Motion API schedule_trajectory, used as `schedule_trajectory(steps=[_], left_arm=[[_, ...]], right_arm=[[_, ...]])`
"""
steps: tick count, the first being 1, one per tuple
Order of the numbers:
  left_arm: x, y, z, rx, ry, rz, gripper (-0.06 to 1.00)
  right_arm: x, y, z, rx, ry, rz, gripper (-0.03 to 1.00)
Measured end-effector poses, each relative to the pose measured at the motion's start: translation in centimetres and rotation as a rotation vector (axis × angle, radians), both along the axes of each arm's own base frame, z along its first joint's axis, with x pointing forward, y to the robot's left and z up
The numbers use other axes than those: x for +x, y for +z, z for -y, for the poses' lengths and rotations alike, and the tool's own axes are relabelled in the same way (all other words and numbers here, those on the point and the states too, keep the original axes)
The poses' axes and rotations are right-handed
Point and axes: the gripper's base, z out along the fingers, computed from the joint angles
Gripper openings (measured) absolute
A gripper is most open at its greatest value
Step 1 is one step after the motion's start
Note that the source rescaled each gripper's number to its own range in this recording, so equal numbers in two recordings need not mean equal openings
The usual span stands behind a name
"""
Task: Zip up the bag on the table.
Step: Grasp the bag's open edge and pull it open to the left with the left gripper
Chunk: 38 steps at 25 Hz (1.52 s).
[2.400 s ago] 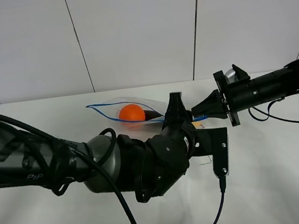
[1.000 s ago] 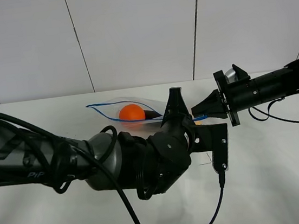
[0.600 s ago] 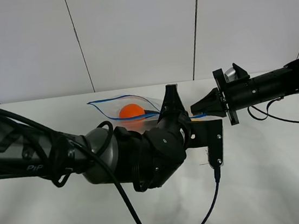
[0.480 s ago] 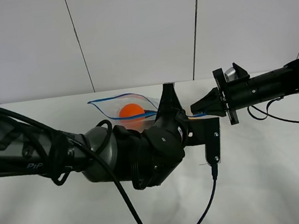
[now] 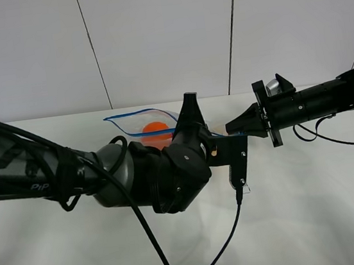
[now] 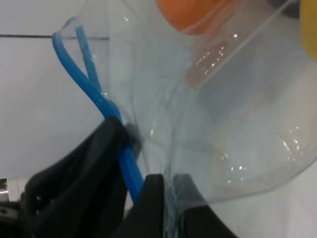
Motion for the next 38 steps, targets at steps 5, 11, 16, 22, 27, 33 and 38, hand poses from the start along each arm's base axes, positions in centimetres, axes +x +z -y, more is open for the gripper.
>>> schedule_trajectory(steps=[5, 11, 16, 22, 27, 33, 38], left_arm=[[1.2, -0.1, -1.1, -0.004, 0.051, -0.012, 0.0], [2.2, -0.1, -2.0, 0.011, 0.078, -0.008, 0.0], [3.7, -0.1, -3.4, 0.012, 0.129, -0.006, 0.0], [5.3, -0.1, -5.2, 0.013, 0.186, -0.006, 0.0], [6.7, -0.1, -6.9, 0.014, 0.237, -0.007, 0.0], [8.0, -0.1, -8.6, 0.014, 0.283, -0.008, 0.0], [8.7, -0.2, -9.5, 0.007, 0.298, -0.02, 0.0]], right_arm=[[0.0, 0.0, 0.0, -0.002, -0.002, 0.0, 0.0], [0.0, 0.0, 0.0, -0.002, -0.002, 0.0, 0.0], [0.0, 0.0, 0.0, -0.003, -0.003, 0.0, 0.0], [0.0, 0.0, 0.0, -0.004, -0.003, 0.001, 0.0], [0.0, 0.0, 0.0, -0.004, -0.003, 0.0, 0.0], [0.0, -0.1, 0.0, -0.007, 0.001, 0.0, 0.0], [0.0, -0.1, 0.0, -0.008, 0.003, 0.0, 0.0]])
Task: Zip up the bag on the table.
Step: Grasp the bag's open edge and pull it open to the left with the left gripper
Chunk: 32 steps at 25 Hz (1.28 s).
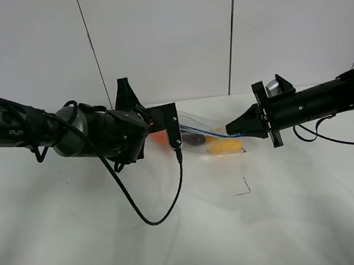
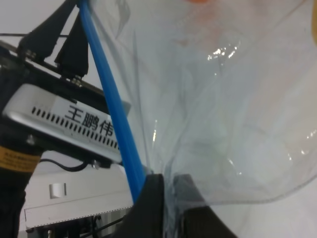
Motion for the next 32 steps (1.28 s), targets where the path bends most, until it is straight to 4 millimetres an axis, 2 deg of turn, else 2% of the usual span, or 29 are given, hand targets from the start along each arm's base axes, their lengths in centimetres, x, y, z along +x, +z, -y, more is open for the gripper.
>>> schedule_trajectory(steps=[19, 32], left_arm=[[2.3, -0.1, -3.7, -0.004, 0.082, -0.008, 0.0], [2.9, -0.1, -4.8, -0.012, 0.094, -0.018, 0.0]], right_arm=[[-0.1, 0.0, 0.0, -0.004, 0.008, -0.001, 0.0], [-0.1, 0.0, 0.0, -0.004, 0.008, -0.001, 0.0]])
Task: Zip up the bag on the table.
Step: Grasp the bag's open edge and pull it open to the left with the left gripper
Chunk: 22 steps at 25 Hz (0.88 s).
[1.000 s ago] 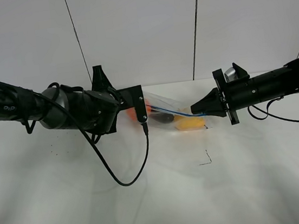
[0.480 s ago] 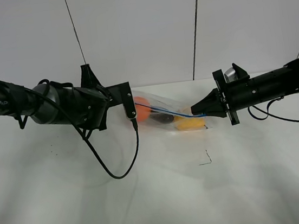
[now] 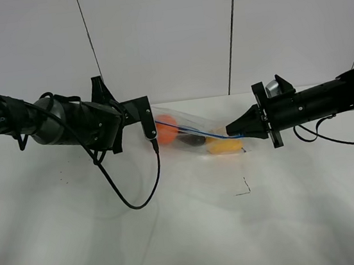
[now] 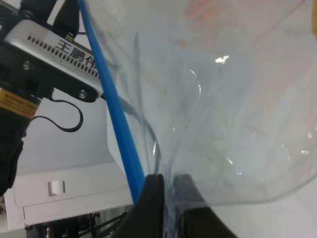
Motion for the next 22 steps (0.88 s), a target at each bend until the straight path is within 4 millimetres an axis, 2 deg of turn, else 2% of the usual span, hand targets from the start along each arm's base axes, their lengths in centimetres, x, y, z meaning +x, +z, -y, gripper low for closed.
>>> schedule_trajectory(steps=[9, 11, 13, 16, 18, 22], left_arm=[[0.1, 0.0, -0.2, -0.027, 0.015, -0.004, 0.02], [0.3, 0.0, -0.6, -0.038, 0.047, 0.006, 0.14], [0.5, 0.1, -1.1, -0.059, 0.089, 0.017, 0.33], [0.6, 0.3, -1.5, -0.104, 0.159, 0.047, 0.75], [0.6, 0.4, -1.7, -0.1, 0.187, 0.069, 0.82], [0.7, 0.6, -2.0, -0.094, 0.212, 0.088, 0.85]], right_arm=[[0.0, 0.0, -0.2, 0.0, 0.006, 0.0, 0.0], [-0.1, -0.1, -0.2, -0.007, 0.016, -0.001, 0.0], [-0.2, -0.1, -0.2, -0.013, 0.023, -0.001, 0.0], [-0.2, -0.1, -0.2, -0.015, 0.026, -0.002, 0.0], [-0.2, -0.1, -0.2, -0.015, 0.026, -0.002, 0.0], [-0.2, -0.1, -0.2, -0.015, 0.026, -0.002, 0.0]])
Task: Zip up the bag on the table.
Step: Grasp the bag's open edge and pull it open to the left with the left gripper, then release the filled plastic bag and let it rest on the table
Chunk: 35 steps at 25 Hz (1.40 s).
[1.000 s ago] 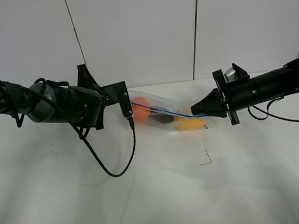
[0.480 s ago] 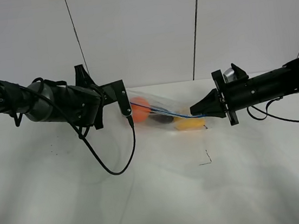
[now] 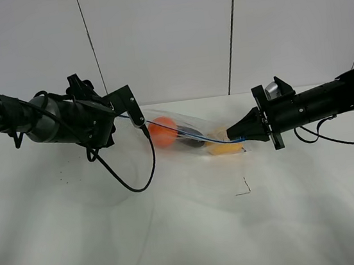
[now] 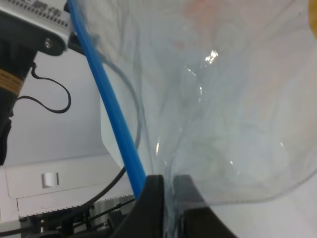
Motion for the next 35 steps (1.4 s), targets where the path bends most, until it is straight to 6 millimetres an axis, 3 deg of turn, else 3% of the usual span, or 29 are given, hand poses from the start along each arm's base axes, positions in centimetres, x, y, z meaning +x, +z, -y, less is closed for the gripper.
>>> schedule_trajectory(steps=[8, 12, 19, 29, 35], left_arm=[[0.1, 0.4, -0.6, 0.011, 0.072, 0.047, 0.85], [0.0, 0.4, -0.7, -0.068, 0.131, 0.073, 0.86], [-0.2, 0.3, -0.6, -0.142, 0.196, -0.035, 0.99], [0.4, 6.4, -0.2, -0.219, 0.246, -0.05, 1.0], [0.6, 9.8, -3.3, -0.379, 0.399, -0.07, 1.0]], right_arm=[[0.0, 0.0, 0.0, 0.001, 0.003, 0.0, 0.0], [0.0, 0.0, 0.0, 0.0, 0.004, -0.001, 0.0], [0.0, 0.0, 0.0, 0.001, 0.004, -0.001, 0.0], [0.0, 0.0, 0.0, 0.001, 0.004, -0.001, 0.0], [0.0, 0.0, 0.0, 0.002, 0.005, -0.001, 0.0]])
